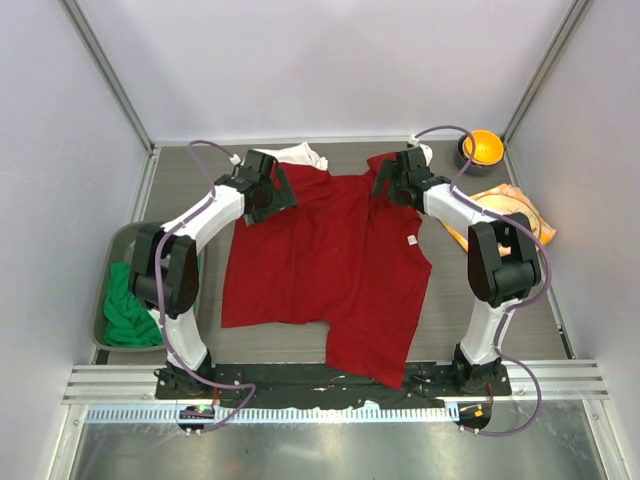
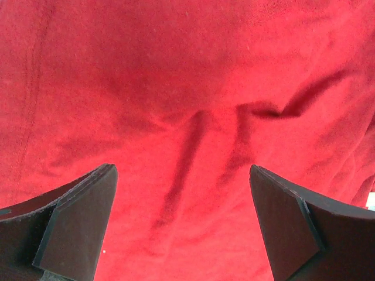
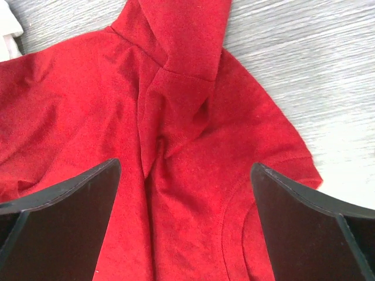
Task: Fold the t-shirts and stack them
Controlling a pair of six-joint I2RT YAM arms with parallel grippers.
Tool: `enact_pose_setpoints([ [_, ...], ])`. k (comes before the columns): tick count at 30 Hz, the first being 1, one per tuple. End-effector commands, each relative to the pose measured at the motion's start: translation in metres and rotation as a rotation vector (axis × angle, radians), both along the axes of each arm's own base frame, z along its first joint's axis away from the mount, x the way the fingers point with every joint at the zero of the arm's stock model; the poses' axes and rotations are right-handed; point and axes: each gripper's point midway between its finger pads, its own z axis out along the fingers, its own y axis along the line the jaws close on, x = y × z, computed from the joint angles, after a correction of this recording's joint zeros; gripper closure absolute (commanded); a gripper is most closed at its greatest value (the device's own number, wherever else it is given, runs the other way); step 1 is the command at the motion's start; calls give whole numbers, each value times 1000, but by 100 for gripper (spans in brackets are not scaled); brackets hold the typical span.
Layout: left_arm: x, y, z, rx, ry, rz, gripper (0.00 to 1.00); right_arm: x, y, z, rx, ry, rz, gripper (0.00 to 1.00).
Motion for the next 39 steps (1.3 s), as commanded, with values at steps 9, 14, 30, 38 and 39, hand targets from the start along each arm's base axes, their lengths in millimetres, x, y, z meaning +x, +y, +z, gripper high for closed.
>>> enact_pose_setpoints([
  [9, 30, 17, -39, -50, -47, 68, 0, 26, 48, -15, 240, -78, 125, 1],
  [14, 17, 31, -65, -24, -6, 93, 0, 17, 36, -38, 204, -41, 104, 1],
  [30, -4, 86, -60, -36, -60, 297, 0, 2, -51, -73, -60, 46, -112, 0],
  [38, -9, 100, -46, -38, -87, 359, 0, -6, -77, -58, -167, 45, -193, 0],
  [39, -8, 99, -42, -43, -95, 357, 0, -5, -76, -47, -159, 22, -193, 0],
])
